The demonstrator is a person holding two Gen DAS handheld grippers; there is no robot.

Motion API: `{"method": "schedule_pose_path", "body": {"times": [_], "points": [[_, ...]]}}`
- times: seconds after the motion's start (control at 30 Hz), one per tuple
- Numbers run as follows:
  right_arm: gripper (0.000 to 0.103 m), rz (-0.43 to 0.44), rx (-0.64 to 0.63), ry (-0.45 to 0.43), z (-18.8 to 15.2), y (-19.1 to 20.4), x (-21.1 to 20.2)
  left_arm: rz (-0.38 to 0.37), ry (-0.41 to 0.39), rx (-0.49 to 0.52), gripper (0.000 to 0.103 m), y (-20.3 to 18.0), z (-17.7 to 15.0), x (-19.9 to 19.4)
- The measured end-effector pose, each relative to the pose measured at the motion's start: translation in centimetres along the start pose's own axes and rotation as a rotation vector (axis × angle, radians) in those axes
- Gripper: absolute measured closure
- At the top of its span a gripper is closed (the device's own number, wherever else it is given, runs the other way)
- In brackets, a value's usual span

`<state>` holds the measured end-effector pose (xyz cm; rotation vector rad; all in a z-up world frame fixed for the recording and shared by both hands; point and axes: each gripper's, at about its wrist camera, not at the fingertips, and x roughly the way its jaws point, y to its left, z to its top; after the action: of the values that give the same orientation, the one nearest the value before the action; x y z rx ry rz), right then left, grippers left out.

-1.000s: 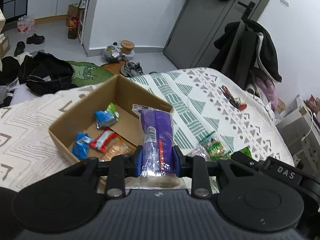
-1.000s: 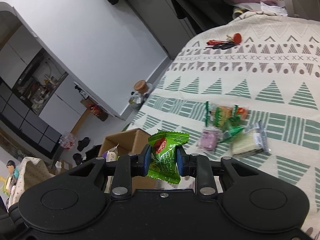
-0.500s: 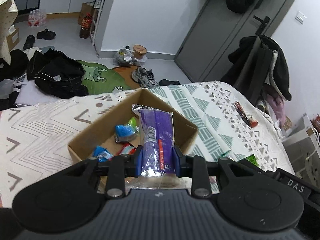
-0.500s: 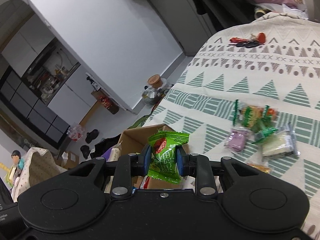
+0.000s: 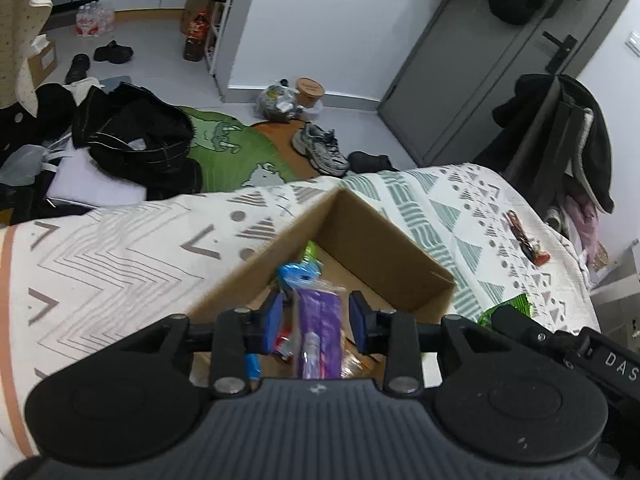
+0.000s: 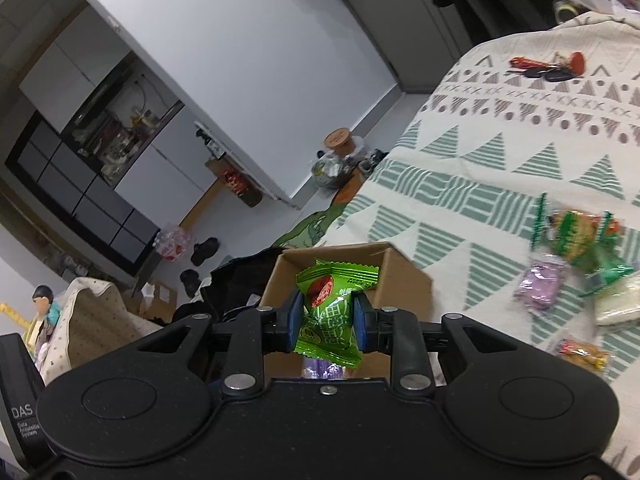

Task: Organize snacks
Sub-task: 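Carry both held snacks over the cardboard box and open both tools, then move both tools back toward the remaining snacks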

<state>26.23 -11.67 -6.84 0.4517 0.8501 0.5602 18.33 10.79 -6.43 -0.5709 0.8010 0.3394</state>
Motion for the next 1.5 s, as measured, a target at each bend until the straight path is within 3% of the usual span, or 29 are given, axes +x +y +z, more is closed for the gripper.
{"method": "schedule_pose_path", "body": {"times": [0.23,0.27,0.3,0.37,0.43,0.6,1.03,1.23,1.5], "points": [[0.072,0.055,-0.01,0.033,0.2,2.2,1.8,0.015,0.011,-0.012,0.057,0.8,1.0,-0.5],[0.069,0.052,-0.018,0.035,0.1,2.4,2.0,0.015,0.01,-0.013,0.055,0.8,1.0,-0.6],[0.058,0.049,-0.024,0.035,0.0,2.4,2.0,0.018,0.006,-0.01,0.05,0.8,1.0,-0.9],[0.047,0.039,-0.023,0.024,-0.2,2.1,1.6,0.035,-0.002,0.003,0.041,0.8,0.9,-1.2],[0.047,0.02,-0.015,0.016,-0.3,1.8,1.0,0.04,-0.016,0.012,0.032,0.7,0.8,-1.7],[0.047,-0.019,-0.008,-0.01,-0.3,1.3,-0.7,0.022,-0.027,0.03,0.022,0.0,0.3,-2.9],[0.031,-0.122,-0.014,-0.051,-0.6,-0.9,-5.8,0.016,-0.054,0.103,0.013,-3.1,-2.1,-5.8],[0.017,-0.194,0.003,-0.101,-0.1,-2.7,-8.4,0.0,-0.064,0.138,0.013,-5.3,-3.3,-6.6],[0.013,-0.258,0.082,-0.106,0.6,-6.9,-11.0,-0.023,-0.062,0.172,0.013,-8.6,-5.0,-6.9]]}}
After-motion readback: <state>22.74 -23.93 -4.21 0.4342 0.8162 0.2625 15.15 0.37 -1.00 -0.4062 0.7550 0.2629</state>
